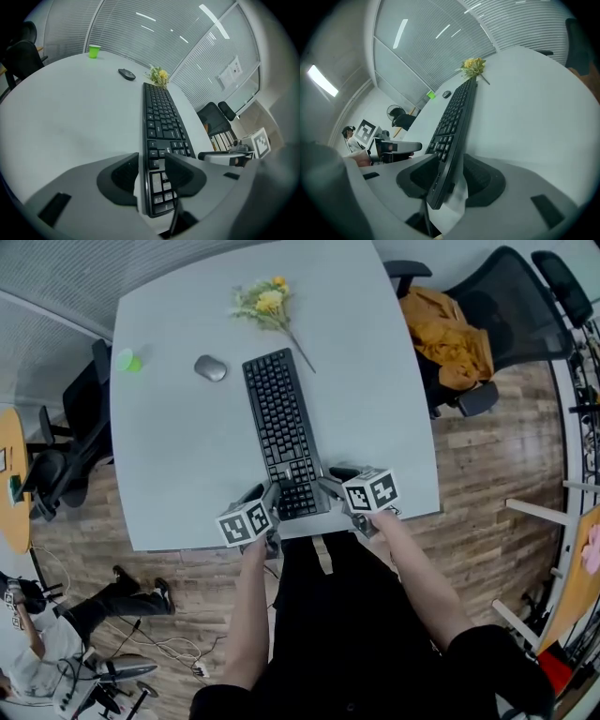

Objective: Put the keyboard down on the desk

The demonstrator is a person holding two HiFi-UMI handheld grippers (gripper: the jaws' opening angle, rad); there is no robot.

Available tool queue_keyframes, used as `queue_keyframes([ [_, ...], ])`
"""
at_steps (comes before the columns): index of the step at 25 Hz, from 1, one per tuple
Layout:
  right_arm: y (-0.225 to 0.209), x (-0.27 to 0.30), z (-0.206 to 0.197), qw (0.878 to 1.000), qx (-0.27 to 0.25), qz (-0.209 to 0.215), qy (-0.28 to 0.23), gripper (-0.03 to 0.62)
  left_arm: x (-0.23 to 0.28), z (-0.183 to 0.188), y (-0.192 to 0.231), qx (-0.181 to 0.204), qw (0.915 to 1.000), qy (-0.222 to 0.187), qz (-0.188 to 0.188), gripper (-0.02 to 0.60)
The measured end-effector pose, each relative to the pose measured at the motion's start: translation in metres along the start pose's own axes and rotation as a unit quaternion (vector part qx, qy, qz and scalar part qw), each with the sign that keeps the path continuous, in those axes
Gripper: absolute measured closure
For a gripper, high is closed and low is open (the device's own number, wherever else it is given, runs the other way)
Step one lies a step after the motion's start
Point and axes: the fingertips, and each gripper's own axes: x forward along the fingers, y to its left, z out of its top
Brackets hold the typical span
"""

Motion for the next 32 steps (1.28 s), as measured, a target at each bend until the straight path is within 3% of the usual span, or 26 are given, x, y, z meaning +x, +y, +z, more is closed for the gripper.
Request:
queue_keyframes([
  [10,0.014,-0.024,0.010,0.999,-0.026,0.007,-0.029,0.418,-0.027,0.011,-0.015,0.017,0.9989,-0.044,0.010,0.414],
  [20,0.024,-0.064,0.059,0.993,-0.070,0.022,-0.090,0.421,-0.051,0.051,-0.056,0.043,0.9922,-0.117,0.002,0.426],
  [26,0.033,-0.100,0.092,0.986,-0.100,0.021,-0.136,0.425,-0.068,0.085,-0.097,0.076,0.9838,-0.161,-0.021,0.428],
  [32,0.049,-0.141,0.125,0.973,-0.129,0.015,-0.191,0.431,-0.098,0.119,-0.139,0.113,0.9697,-0.211,-0.046,0.434],
])
